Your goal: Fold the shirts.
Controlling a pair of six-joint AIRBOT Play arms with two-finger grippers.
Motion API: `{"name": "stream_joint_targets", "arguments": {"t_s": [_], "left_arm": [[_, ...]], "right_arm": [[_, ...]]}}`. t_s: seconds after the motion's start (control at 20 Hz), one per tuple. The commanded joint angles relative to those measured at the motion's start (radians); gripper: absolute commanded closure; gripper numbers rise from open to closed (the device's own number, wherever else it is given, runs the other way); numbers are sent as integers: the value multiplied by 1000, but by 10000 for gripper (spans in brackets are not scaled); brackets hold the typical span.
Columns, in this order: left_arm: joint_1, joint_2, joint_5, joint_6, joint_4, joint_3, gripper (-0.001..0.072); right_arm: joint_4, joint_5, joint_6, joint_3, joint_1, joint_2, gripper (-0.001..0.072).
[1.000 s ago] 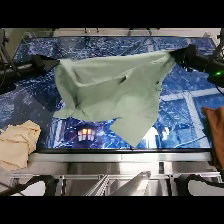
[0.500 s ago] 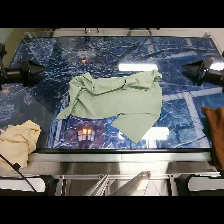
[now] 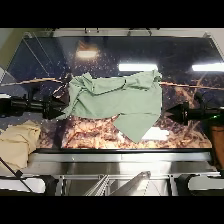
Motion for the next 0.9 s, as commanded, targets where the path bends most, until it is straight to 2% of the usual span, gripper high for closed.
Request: {"name": "stream_joint_targets", "arguments": {"t_s": [0.0,0.2,0.25,0.3,0.35,0.45,0.6,0.75,0.85], "left_arm": [[-51,-1,13,17,6,-26,16],[-65,-1,2,3,5,29,15],[-65,-1,2,0,6,40,15],[-64,-1,2,-3,6,51,16],[-64,-1,1,-5,5,63,16],[-64,-1,-37,-38,4,90,15],[-57,0,-203,-69,5,174,15],[-53,0,-281,-118,19,250,17],[-55,0,-290,-145,105,274,17]], "right_arm": [[-41,-72,21,-53,33,-31,282],[-29,-185,66,-52,215,-40,283],[2,-212,65,-51,258,-40,317],[51,-237,64,-48,296,-40,511],[101,-259,61,-40,319,-40,602],[184,-250,13,-11,332,-39,694],[125,-112,41,29,285,-29,694],[-141,25,149,28,231,41,694],[-330,47,247,28,210,107,694]]}}
